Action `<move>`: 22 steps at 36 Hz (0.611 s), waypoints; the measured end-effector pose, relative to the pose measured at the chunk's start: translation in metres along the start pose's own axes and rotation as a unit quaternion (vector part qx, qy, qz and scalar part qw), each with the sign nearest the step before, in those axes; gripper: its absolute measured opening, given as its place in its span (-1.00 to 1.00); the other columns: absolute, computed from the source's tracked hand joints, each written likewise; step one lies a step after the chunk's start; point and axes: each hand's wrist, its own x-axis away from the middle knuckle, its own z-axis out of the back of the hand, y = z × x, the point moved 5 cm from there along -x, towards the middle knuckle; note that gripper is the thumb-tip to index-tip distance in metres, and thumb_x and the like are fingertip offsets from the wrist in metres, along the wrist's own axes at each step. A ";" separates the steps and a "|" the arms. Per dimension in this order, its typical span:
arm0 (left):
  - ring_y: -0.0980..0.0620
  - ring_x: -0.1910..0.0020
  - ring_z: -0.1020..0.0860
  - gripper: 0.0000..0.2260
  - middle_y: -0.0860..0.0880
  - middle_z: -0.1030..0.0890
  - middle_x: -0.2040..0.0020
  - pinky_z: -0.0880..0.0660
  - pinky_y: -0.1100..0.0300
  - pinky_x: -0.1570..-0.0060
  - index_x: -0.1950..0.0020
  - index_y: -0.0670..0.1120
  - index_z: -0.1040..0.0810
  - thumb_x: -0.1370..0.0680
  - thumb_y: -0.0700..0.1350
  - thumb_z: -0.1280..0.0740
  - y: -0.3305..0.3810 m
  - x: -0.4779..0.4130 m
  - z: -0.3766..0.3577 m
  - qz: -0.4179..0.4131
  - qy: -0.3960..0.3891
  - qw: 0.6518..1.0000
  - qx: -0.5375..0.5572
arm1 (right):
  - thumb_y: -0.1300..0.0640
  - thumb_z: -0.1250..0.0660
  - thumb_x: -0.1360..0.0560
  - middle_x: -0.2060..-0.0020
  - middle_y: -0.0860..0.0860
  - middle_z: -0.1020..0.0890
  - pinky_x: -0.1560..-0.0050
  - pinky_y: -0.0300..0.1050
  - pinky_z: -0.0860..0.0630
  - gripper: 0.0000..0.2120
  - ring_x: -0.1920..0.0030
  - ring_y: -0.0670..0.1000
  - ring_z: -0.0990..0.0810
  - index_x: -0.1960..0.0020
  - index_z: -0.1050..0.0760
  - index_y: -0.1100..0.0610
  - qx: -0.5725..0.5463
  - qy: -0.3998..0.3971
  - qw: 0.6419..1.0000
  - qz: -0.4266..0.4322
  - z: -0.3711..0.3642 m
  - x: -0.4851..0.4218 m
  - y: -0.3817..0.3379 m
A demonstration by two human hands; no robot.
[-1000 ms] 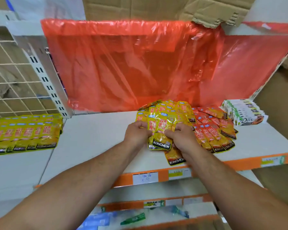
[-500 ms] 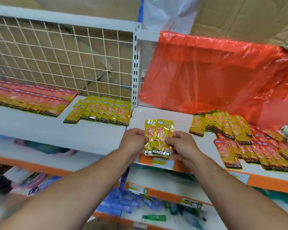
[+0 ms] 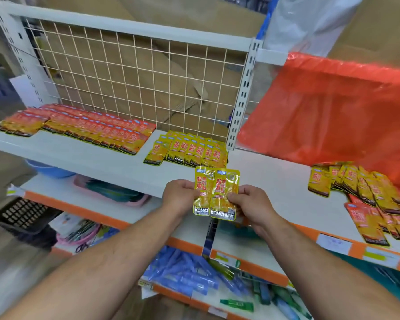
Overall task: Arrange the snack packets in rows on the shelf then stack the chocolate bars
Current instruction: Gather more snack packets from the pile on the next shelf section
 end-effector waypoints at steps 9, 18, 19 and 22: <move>-0.02 0.32 -0.57 -0.92 -0.12 -0.66 0.23 -0.44 0.19 0.26 0.17 -0.15 -0.63 -0.43 -0.30 -0.47 0.010 -0.047 0.039 0.004 0.039 0.999 -0.021 | 0.25 -0.47 -0.48 0.31 0.13 -0.37 0.41 -0.11 -0.33 -0.73 0.36 0.04 -0.32 0.23 -0.38 0.12 0.039 -0.033 0.999 0.014 -0.040 -0.062 -0.020; -0.19 -0.02 -0.64 -0.86 -0.19 -0.67 -0.03 -0.45 0.18 0.12 0.22 -0.10 -0.58 -0.43 -0.29 -0.49 0.014 -0.097 0.084 0.015 0.105 0.993 -0.054 | 0.22 -0.50 -0.45 0.38 0.11 -0.33 0.34 -0.07 -0.33 -0.57 0.36 0.05 -0.34 0.36 -0.26 0.05 0.080 -0.081 0.992 0.051 -0.094 -0.122 -0.040; -0.17 0.05 -0.64 -0.86 -0.14 -0.66 0.01 -0.45 0.18 0.12 0.23 -0.10 -0.58 -0.43 -0.28 -0.49 0.014 -0.103 0.088 0.014 0.105 0.993 -0.060 | 0.22 -0.50 -0.46 0.38 0.10 -0.33 0.33 -0.06 -0.33 -0.60 0.36 0.05 -0.34 0.34 -0.29 0.07 0.085 -0.085 0.991 0.051 -0.098 -0.126 -0.041; -0.03 0.20 -0.54 -0.86 -0.02 -0.60 0.20 -0.43 0.20 0.16 0.20 -0.10 -0.58 -0.43 -0.27 -0.50 0.016 -0.119 0.094 0.011 0.096 0.992 -0.077 | 0.23 -0.49 -0.46 0.34 0.13 -0.35 0.34 -0.09 -0.32 -0.69 0.31 0.07 -0.34 0.28 -0.36 0.14 0.092 -0.085 0.990 0.062 -0.109 -0.137 -0.043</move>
